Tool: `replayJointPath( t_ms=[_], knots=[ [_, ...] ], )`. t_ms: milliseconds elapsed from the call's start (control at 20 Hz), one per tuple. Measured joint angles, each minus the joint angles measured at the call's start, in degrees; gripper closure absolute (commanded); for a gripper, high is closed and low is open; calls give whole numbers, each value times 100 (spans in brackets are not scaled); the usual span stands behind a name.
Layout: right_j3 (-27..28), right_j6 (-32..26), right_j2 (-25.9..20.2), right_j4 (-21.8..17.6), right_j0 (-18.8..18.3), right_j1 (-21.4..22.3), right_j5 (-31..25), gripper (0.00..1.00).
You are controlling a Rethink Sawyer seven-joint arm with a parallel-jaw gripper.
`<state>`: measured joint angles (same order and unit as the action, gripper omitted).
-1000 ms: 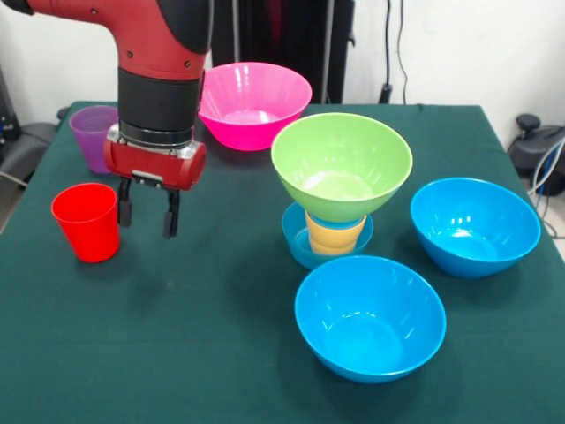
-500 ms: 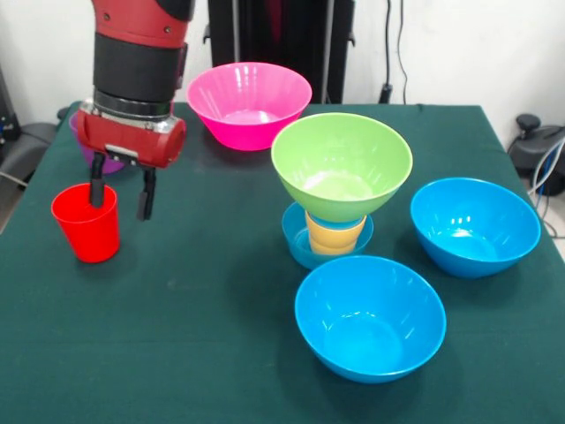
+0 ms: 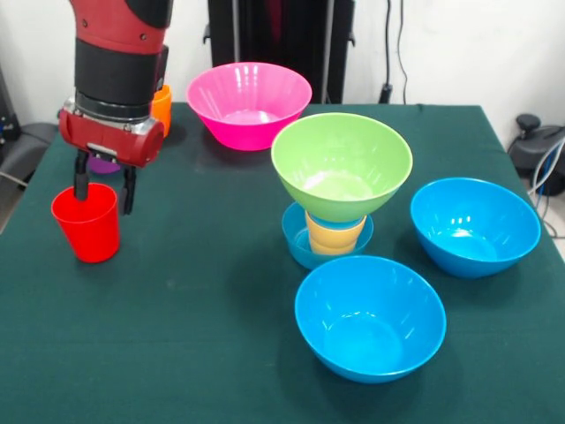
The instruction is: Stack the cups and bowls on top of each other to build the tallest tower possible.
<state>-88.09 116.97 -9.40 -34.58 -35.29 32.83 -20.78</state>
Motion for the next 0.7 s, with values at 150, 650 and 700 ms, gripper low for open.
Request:
replayJointPath(
  t_ms=[150,650,700],
  knots=[
    [-10,0,123,0,-1,-200,14,0],
    [-28,0,387,1,30,-712,271,0],
    [-27,0,419,1,43,-739,307,0]
  ],
)
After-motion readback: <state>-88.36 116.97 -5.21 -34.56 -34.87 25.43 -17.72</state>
